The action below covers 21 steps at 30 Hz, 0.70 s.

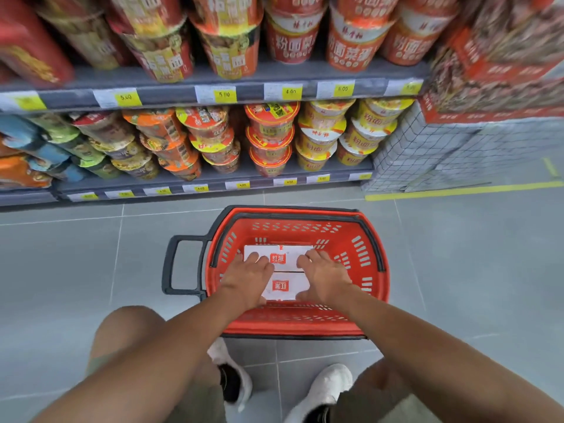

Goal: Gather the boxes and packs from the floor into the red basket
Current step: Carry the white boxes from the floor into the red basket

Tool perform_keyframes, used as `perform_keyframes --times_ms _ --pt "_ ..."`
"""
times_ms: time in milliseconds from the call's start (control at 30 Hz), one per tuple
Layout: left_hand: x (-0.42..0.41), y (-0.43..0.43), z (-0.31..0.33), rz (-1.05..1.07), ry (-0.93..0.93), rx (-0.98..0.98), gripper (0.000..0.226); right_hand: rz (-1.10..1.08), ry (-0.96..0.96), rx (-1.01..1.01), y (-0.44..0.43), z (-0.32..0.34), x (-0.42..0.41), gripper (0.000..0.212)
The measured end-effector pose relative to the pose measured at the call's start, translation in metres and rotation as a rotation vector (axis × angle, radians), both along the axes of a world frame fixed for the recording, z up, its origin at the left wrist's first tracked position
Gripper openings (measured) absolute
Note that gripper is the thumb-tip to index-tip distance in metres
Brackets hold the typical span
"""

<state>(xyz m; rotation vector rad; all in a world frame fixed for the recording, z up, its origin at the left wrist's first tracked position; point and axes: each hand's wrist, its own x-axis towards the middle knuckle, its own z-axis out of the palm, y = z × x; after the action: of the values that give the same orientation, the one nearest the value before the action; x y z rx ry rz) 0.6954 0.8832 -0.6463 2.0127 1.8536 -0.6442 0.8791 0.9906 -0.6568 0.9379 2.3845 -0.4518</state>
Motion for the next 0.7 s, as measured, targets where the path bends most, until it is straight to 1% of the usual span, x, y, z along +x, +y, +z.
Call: perform_keyframes --times_ms 200,333,433,567,633,700 --pt "-0.012 -0.002 0.139 -0.011 -0.043 0.023 0.075 -0.129 0.058 0.012 -0.005 0.140 0.005 0.085" --pt "-0.018 0.002 0.239 -0.010 -0.091 0.065 0.081 -0.205 0.060 0.017 -0.008 0.251 0.006 0.092" --pt "-0.023 0.008 0.303 -0.008 -0.150 0.105 0.088 -0.282 0.087 0.002 -0.010 0.324 0.011 0.092" --pt "-0.027 0.007 0.371 -0.015 -0.264 0.151 0.097 -0.345 0.125 0.024 -0.020 0.406 0.015 0.092" --pt "-0.029 0.005 0.394 -0.024 -0.302 0.173 0.101 -0.370 0.164 0.045 -0.023 0.436 0.018 0.092" --pt "-0.029 0.002 0.410 -0.034 -0.324 0.203 0.104 -0.375 0.195 0.061 -0.025 0.460 0.022 0.100"
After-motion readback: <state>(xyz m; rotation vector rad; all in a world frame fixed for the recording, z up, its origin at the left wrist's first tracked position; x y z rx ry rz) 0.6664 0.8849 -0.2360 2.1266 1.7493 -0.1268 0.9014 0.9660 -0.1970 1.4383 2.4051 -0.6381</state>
